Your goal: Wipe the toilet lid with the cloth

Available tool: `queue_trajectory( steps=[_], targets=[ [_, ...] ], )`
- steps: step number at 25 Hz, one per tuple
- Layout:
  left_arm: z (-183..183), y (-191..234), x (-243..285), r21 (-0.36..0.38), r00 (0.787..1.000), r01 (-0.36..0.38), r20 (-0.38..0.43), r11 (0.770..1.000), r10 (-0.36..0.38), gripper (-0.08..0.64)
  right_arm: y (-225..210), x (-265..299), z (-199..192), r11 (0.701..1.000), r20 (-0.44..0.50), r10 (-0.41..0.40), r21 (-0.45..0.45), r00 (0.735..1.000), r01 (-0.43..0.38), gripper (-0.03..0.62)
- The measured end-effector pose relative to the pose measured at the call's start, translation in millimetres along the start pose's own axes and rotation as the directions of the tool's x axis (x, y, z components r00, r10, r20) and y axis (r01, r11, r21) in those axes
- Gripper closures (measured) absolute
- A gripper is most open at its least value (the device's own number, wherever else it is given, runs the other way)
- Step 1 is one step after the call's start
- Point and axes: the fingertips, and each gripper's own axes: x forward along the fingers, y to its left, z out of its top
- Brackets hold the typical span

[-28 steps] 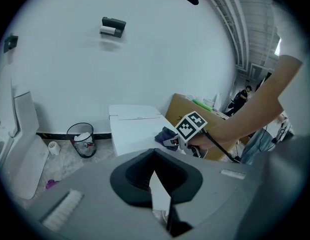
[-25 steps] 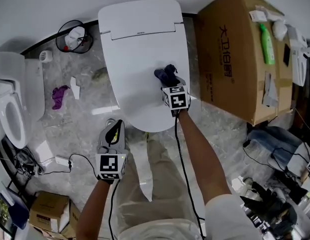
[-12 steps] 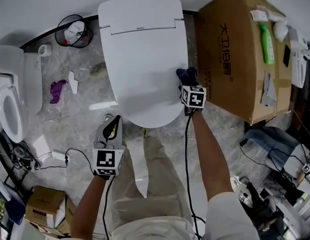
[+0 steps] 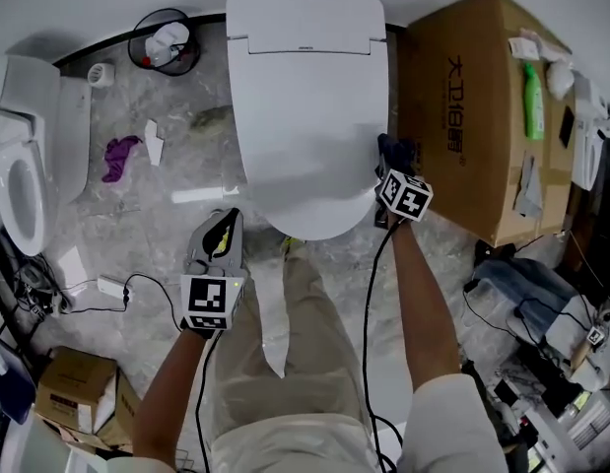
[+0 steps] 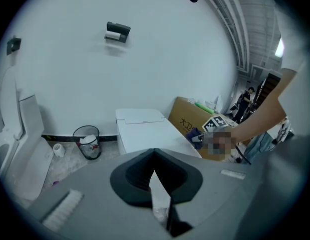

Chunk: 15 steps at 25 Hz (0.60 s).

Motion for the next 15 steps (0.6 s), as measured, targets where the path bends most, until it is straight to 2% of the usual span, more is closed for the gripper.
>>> queue_trajectory(
  steps=[3,7,11,15],
  targets=[
    [-0.6,18.0,-10.5,-0.006,1.0,-0.02,0.003,1.0,0.02,0.558,43.0,-6.6,5.6,0.996,0.025,0.061,-0.06,0.998,-0.06,0.434],
    [-6.8,38.3,-23.9,-0.014,0.999,-0.044,-0.004,0.999,0.044,0.558,121.5,-6.8,5.9,0.98,0.037,0.174,-0.107,0.984,-0.169,0.434],
    [-14.1,50.4,-33.0,-0.033,0.998,-0.068,-0.005,0.997,0.068,0.558,205.0,-9.5,-1.2,0.945,0.027,0.291,-0.16,0.956,-0.284,0.433],
    [-15.5,53.7,-34.5,-0.063,0.997,-0.079,0.007,0.995,0.08,0.558,270.0,-13.2,-15.1,0.897,-0.01,0.383,-0.235,0.924,-0.375,0.433]
  ],
)
